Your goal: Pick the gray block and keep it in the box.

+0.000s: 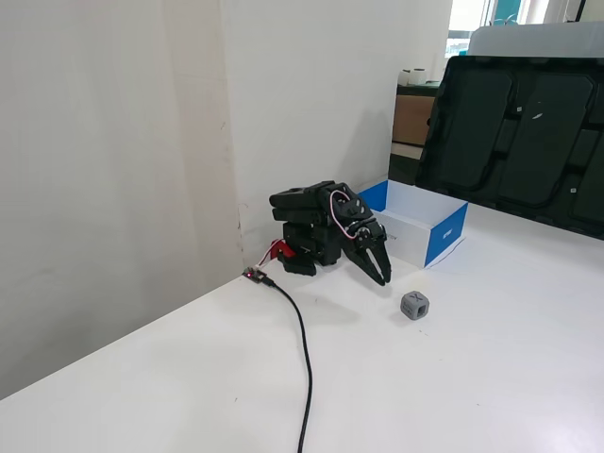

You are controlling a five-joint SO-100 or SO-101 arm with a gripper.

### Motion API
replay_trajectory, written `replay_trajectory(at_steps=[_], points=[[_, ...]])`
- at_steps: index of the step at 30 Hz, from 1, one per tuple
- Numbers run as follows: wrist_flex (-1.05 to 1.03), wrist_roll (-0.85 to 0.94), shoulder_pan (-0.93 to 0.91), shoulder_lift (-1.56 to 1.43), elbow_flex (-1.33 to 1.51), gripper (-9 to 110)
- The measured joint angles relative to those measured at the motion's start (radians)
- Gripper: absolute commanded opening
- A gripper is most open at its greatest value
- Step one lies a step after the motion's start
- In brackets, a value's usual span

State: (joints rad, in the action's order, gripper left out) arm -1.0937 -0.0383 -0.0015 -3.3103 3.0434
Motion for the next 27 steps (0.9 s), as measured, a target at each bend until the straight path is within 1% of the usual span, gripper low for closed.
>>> replay_trajectory(at_steps=[21, 27], points=[[0.000, 0.000, 0.020, 0.000, 0.000, 0], [-0.009, -0.002, -0.009, 0.000, 0.000, 0]])
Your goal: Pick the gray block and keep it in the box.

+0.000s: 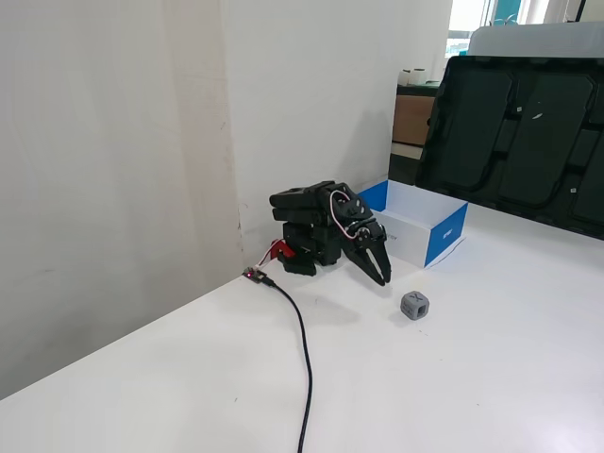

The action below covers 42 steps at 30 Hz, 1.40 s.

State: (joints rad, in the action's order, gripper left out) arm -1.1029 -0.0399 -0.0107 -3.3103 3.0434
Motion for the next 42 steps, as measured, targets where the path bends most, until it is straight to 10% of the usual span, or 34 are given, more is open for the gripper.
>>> replay_trajectory(at_steps=[19, 42], points=[[-0.069, -0.014, -0.017, 0.028, -0.087, 0], [0.012, -0.245, 0.055, 0.746, -0.534, 0]])
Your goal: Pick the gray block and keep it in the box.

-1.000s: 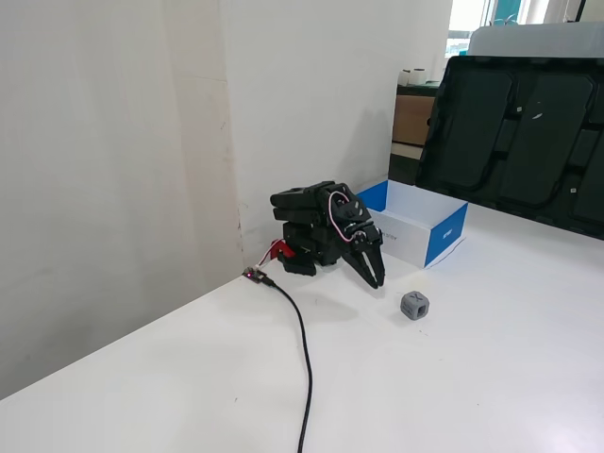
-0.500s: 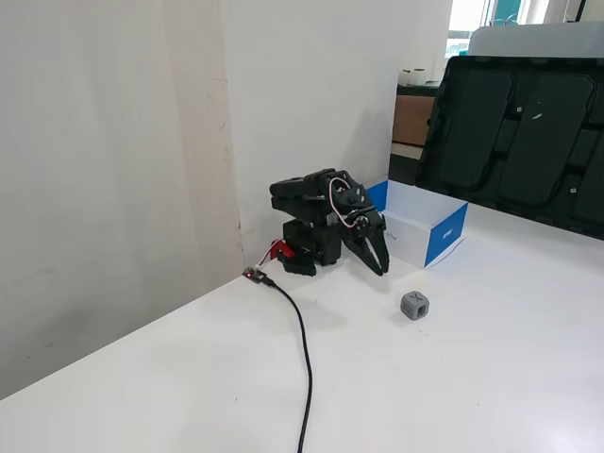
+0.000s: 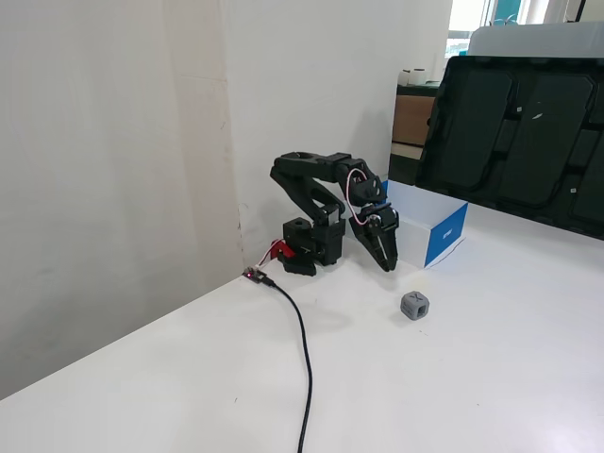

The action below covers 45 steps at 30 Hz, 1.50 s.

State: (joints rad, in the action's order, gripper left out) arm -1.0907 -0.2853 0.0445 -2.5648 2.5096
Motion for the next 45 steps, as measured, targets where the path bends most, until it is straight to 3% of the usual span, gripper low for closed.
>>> replay_trajectory(at_steps=[14, 23, 45], points=[[0.003, -0.132, 0.021, 0.397, -0.232, 0], [-0.017, -0.207, 0.071, 0.534, -0.327, 19], [0.029, -0.264, 0.086, 0.861, -0.459, 23]])
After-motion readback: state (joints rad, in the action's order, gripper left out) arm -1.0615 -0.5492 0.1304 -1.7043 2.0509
